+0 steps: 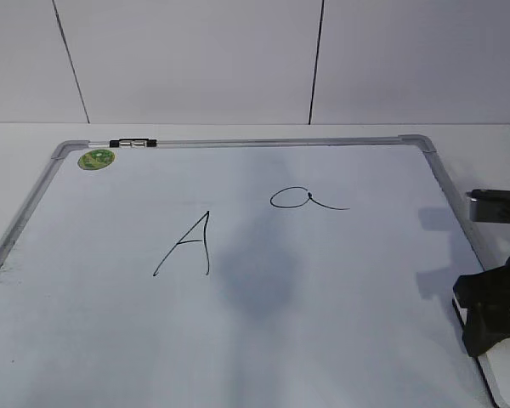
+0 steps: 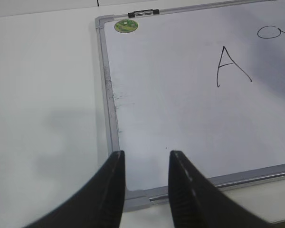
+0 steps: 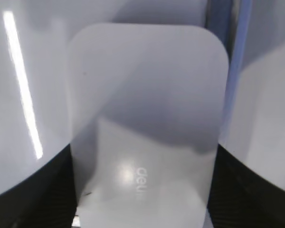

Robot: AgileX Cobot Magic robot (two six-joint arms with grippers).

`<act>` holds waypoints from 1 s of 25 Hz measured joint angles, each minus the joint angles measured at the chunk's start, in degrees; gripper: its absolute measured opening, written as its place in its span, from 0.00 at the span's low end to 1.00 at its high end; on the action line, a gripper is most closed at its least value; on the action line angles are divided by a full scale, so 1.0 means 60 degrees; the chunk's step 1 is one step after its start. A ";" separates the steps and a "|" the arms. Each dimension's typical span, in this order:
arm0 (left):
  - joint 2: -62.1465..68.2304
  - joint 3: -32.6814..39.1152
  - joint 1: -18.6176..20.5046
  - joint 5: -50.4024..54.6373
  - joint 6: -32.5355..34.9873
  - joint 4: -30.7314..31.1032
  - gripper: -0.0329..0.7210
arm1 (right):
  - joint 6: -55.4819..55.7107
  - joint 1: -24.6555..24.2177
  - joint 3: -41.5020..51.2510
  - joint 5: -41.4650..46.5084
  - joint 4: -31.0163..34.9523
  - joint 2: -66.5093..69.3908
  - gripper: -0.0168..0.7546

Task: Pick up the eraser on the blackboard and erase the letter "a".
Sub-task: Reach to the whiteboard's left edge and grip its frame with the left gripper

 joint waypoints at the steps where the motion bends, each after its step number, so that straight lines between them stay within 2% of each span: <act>1: 0.0000 0.0000 0.0000 0.0000 0.0000 0.0000 0.36 | 0.0000 0.0000 -0.0107 0.0108 0.0000 0.0000 0.76; 25: 0.0000 0.0000 0.0000 0.0000 0.0000 0.0000 0.36 | -0.0054 0.0000 -0.0447 0.1370 0.0010 -0.0204 0.76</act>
